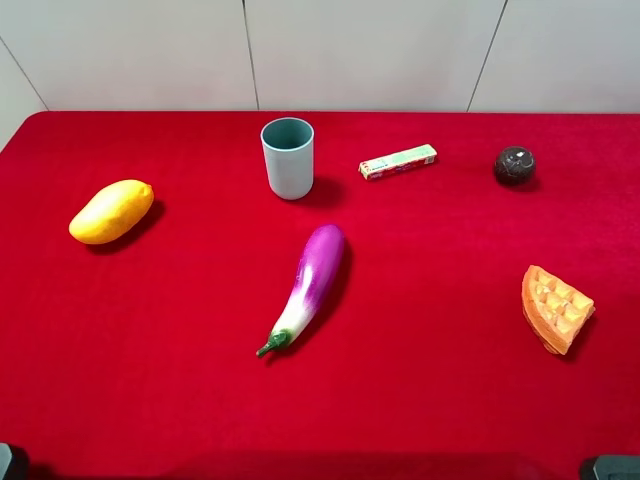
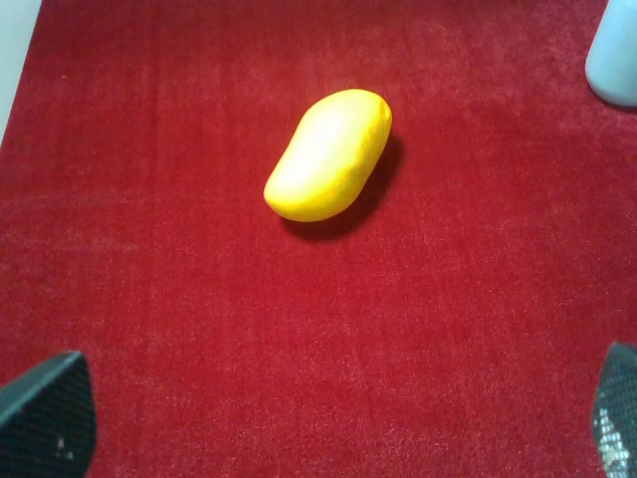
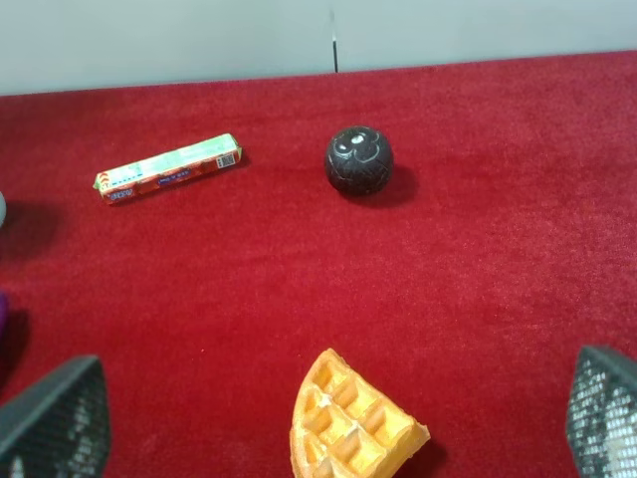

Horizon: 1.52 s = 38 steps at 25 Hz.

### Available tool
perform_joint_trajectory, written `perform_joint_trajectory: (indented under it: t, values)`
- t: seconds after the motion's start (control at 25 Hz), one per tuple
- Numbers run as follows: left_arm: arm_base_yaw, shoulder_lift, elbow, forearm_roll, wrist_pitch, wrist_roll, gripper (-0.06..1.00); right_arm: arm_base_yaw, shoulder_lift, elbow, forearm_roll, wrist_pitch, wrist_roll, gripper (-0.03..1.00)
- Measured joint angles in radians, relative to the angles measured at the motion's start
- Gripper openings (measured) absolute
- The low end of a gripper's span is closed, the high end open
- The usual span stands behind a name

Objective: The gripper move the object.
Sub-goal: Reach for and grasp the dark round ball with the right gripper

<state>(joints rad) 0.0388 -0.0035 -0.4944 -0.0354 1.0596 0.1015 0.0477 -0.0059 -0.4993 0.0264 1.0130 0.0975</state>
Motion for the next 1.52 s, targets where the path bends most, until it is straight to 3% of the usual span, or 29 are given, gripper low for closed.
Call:
perform_joint_trajectory:
  t: [0.88,1.52]
  values:
    - [0.000,0.000,0.000,0.000,0.000,0.000,0.99,0.000,0.034,-0.039,0.000,-0.001,0.000,0.69]
    - [0.001,0.000,0.000,0.000,0.000,0.000,0.99,0.000,0.727,-0.301,0.000,-0.091,0.000,0.69]
